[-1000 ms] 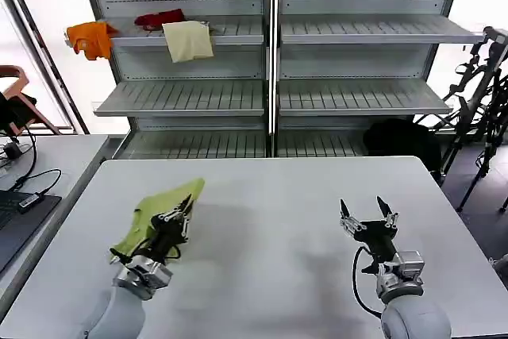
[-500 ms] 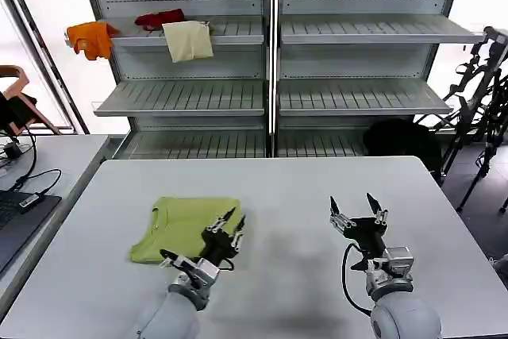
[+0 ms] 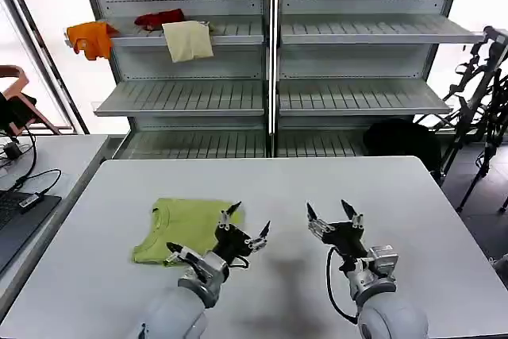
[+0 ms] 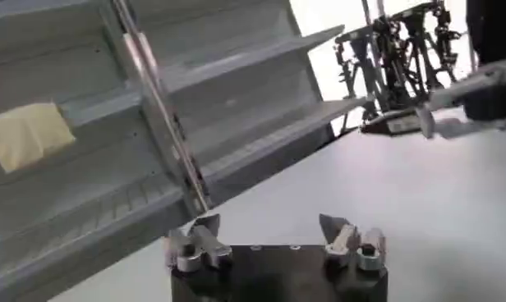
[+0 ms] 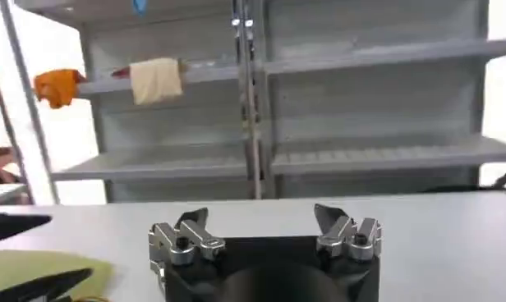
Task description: Fold and organize the clothes.
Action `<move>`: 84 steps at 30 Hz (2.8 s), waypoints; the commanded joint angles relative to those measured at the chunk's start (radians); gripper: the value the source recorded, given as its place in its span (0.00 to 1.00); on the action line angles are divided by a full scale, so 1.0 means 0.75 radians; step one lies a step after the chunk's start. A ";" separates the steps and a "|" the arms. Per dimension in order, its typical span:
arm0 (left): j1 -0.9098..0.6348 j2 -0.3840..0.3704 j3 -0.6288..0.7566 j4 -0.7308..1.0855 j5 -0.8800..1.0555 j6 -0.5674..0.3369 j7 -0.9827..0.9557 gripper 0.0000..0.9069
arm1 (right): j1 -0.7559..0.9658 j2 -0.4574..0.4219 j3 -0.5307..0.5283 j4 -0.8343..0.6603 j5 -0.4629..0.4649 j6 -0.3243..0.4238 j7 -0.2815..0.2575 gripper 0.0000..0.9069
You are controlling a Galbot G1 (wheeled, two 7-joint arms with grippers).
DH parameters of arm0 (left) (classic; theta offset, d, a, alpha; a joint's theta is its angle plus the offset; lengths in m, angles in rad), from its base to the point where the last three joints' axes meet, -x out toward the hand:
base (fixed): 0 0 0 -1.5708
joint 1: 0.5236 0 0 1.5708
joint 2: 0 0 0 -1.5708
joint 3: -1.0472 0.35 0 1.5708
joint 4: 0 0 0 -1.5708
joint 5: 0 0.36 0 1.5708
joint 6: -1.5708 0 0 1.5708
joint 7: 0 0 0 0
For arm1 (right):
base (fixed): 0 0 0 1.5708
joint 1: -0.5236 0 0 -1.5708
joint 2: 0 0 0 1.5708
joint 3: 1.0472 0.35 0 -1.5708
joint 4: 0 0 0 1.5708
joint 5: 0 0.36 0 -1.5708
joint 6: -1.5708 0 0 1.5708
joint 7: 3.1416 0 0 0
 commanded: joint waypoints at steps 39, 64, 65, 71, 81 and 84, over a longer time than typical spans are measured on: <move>0.212 -0.006 -0.760 -0.136 -0.412 0.003 -0.011 1.00 | 0.341 0.295 -0.557 -0.444 0.643 -0.117 0.620 0.00; 0.194 -0.048 -0.698 -0.084 -0.385 -0.026 -0.020 1.00 | -0.018 -0.130 -0.166 0.031 0.810 -0.113 0.556 0.00; 0.193 -0.050 -0.696 -0.083 -0.384 -0.026 -0.022 1.00 | -0.034 -0.132 -0.155 0.031 0.796 -0.113 0.552 0.00; 0.195 -0.053 -0.691 -0.090 -0.405 -0.030 -0.021 1.00 | -0.100 -0.135 -0.126 0.035 0.626 -0.107 0.411 1.00; 0.207 -0.039 -0.765 -0.119 -0.587 -0.094 0.060 1.00 | -0.247 -0.113 0.140 0.148 -0.275 -0.072 -0.053 1.00; 0.208 -0.031 -0.805 -0.102 -0.629 -0.108 0.076 1.00 | -0.268 -0.148 0.319 0.131 -0.277 -0.063 -0.095 1.00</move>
